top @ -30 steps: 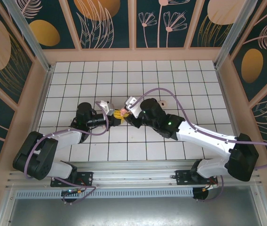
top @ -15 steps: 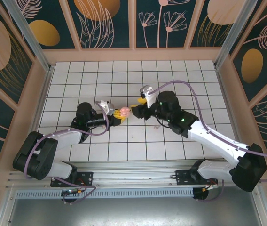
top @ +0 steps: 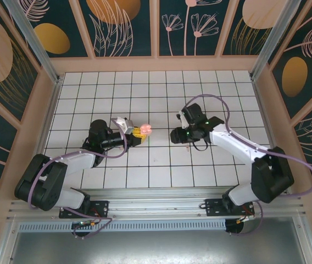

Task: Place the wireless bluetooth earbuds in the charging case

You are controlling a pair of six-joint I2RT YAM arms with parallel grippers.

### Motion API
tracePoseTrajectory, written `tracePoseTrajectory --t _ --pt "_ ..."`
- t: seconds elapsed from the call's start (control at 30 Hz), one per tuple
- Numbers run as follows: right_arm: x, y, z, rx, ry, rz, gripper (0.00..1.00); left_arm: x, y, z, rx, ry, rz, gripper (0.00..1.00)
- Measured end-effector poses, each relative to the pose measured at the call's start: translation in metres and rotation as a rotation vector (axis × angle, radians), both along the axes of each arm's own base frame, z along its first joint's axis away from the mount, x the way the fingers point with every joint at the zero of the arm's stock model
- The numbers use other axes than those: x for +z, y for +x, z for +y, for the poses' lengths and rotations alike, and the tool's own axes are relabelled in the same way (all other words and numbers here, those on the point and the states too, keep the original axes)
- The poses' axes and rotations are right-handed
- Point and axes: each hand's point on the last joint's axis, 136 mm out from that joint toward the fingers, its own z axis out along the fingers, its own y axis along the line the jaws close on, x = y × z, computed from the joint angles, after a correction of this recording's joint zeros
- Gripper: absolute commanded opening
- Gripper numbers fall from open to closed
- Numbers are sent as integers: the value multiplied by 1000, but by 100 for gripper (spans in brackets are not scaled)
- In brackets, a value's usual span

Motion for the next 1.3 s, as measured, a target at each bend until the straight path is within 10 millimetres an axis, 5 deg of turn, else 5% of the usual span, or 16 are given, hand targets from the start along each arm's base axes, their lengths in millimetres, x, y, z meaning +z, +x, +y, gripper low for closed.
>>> tracePoseTrajectory --t 0.13,0.37,1.3 --pt "-37 -7 -22 -38 -127 128 44 2 0 0 3 -1 -5 14" --pt "-66 6 -44 -99 -231 206 41 5 -1 2 9 0 -24 14" --pt "-90 14 -54 -121 -297 251 22 2 -2 2 11 8 -20 14"
